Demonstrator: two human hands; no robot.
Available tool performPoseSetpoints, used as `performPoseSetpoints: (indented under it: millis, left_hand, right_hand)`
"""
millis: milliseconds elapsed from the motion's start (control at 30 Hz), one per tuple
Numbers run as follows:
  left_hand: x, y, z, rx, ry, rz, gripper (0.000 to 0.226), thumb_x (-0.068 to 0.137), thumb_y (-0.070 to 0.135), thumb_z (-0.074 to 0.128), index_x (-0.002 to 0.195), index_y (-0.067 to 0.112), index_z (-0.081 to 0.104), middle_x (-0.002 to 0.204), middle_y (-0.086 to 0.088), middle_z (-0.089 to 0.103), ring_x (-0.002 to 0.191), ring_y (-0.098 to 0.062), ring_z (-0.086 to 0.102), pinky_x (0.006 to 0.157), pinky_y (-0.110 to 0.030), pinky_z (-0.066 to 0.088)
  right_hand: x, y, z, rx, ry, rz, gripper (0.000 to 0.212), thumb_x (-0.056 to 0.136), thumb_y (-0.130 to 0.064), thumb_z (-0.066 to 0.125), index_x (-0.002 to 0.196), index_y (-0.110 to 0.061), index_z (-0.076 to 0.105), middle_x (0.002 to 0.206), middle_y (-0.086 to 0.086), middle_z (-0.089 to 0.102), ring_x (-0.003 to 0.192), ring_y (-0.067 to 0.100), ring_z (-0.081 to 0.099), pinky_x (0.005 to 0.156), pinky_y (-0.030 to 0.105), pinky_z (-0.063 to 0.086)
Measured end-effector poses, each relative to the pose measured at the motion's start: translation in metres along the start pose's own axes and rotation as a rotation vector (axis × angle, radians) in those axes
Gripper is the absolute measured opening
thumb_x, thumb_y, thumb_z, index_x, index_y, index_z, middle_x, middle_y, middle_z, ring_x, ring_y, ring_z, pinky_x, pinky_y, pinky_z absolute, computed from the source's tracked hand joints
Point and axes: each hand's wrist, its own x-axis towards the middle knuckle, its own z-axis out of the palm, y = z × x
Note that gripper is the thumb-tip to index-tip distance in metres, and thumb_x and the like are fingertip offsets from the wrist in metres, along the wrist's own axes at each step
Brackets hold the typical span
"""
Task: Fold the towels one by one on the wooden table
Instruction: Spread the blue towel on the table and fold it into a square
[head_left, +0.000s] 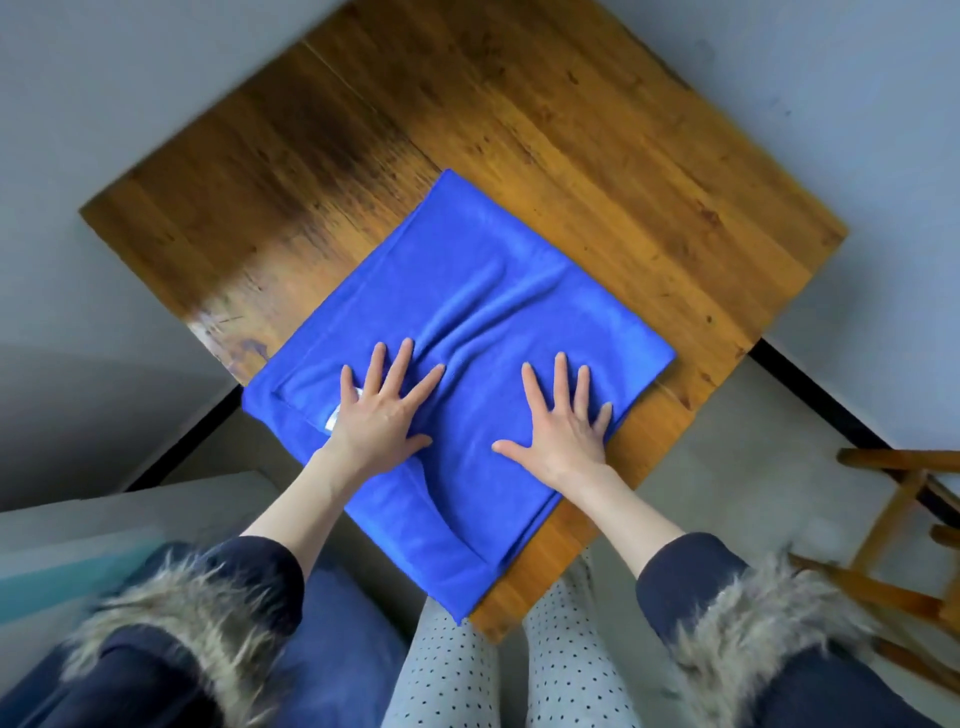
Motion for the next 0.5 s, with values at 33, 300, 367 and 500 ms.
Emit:
performPoseSetpoints:
  millis: [33,300,367,500]
  left_hand:
    - [0.002,0.003,0.001,-0.003,0.022,-0.014,0.089,0.084,0.056,0.054,0.146,0.039,-0.007,0.155,-0.005,-0.020,0.143,-0.032,-0.010,0.109,-0.060,0.012]
    - [0.057,0.070,-0.017,-0.121,0.127,-0.161,0.085,0.082,0.069,0.042,0.145,0.042,-0.008,0.156,-0.005,-0.016,0.142,-0.035,-0.011,0.108,-0.062,0.009]
    - [0.074,0.087,-0.026,-0.130,0.111,-0.204,0.084,0.082,0.070,0.038,0.144,0.042,-0.011,0.155,-0.005,-0.019,0.142,-0.036,-0.013,0.108,-0.063,0.009]
    - [0.109,0.109,-0.045,-0.162,0.082,-0.271,0.083,0.083,0.071,0.035,0.144,0.041,-0.013,0.154,-0.006,-0.021,0.141,-0.037,-0.014,0.107,-0.064,0.010]
  right_hand:
    - [0.006,0.006,-0.004,-0.004,0.006,-0.015,0.102,0.075,-0.071,0.051,0.145,-0.034,-0.014,0.151,0.002,-0.031,0.139,0.032,-0.025,0.107,0.065,0.002]
    - [0.087,0.090,-0.085,-0.126,-0.001,-0.169,0.107,0.068,-0.067,0.064,0.143,-0.046,-0.008,0.153,-0.008,-0.026,0.142,0.023,-0.020,0.111,0.059,0.004]
    - [0.106,0.107,-0.103,-0.184,0.007,-0.205,0.106,0.068,-0.067,0.064,0.143,-0.047,-0.008,0.154,-0.008,-0.025,0.143,0.022,-0.018,0.112,0.056,0.004]
    - [0.141,0.127,-0.139,-0.231,0.026,-0.271,0.105,0.068,-0.065,0.065,0.143,-0.047,-0.005,0.155,-0.009,-0.020,0.143,0.020,-0.015,0.114,0.052,0.002]
